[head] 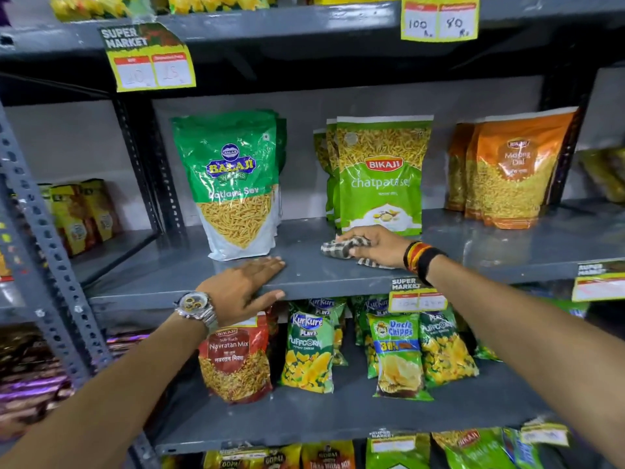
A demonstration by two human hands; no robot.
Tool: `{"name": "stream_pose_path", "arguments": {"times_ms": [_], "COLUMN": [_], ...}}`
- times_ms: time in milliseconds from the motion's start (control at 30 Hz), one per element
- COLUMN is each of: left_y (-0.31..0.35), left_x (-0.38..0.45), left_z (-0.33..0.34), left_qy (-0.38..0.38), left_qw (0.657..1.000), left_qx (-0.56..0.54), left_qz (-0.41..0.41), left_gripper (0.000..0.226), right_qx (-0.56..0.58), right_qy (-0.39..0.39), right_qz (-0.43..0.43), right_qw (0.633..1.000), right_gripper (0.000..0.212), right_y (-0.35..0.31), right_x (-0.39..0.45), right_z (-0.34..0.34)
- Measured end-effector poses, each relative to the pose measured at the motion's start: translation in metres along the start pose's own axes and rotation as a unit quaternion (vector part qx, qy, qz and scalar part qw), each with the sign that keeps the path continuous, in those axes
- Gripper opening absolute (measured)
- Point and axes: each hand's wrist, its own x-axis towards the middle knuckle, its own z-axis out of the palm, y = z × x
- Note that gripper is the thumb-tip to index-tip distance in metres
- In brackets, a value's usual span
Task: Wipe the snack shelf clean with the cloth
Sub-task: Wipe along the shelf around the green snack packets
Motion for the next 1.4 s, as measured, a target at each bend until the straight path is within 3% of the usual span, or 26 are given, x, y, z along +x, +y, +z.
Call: {"name": "stream_pose_path", "arguments": {"times_ms": [200, 300, 367, 567, 700, 867, 933, 1067, 1233, 1400], "left_y": [0.007, 0.01, 0.014, 0.016, 0.014, 0.012, 0.012, 0.023, 0.075, 0.114], "left_x": [-0.001, 0.001, 0.0, 0.0, 0.001, -0.002, -0.002, 0.007, 0.052, 0.089], "left_z": [-0.002, -0.003, -0.004, -0.005, -0.005, -0.005, -0.005, -0.006, -0.002, 0.01], "left_qy": [0.007, 0.006, 0.005, 0.008, 0.011, 0.012, 0.01, 0.017, 0.034, 0.007], "left_qw": [1.0, 0.999, 0.999, 0.999, 1.0, 1.0, 1.0, 1.0, 0.998, 0.998], "left_qx": [-0.009, -0.003, -0.002, 0.002, -0.011, -0.014, -0.017, -0.016, -0.011, 0.003], "left_qz": [-0.023, -0.034, -0.039, -0.031, -0.023, -0.016, -0.016, 0.0, 0.055, 0.061], "left_gripper": [0.072, 0.074, 0.074, 0.074, 0.071, 0.07, 0.076, 0.082, 0.077, 0.08], "right_qx": [0.089, 0.08, 0.031, -0.017, 0.024, 0.007, -0.011, -0.012, -0.018, -0.047], "right_qy": [-0.126, -0.011, 0.023, -0.013, -0.121, 0.053, 0.046, -0.065, 0.061, -0.014], "right_qz": [-0.028, -0.03, -0.015, 0.011, -0.001, 0.042, 0.051, 0.036, 0.036, 0.042], "right_qw": [0.988, 0.996, 0.999, 1.0, 0.992, 0.998, 0.998, 0.997, 0.997, 0.998], "right_gripper": [0.03, 0.03, 0.029, 0.029, 0.03, 0.028, 0.028, 0.029, 0.031, 0.03], "right_y": [-0.016, -0.001, 0.01, 0.014, -0.004, 0.017, 0.023, 0.0, 0.008, 0.043], "right_x": [-0.064, -0.056, -0.042, -0.046, -0.069, -0.043, -0.05, -0.076, -0.056, -0.023], "right_z": [-0.029, -0.053, -0.056, -0.026, -0.049, -0.05, -0.035, -0.053, -0.096, -0.087]}}
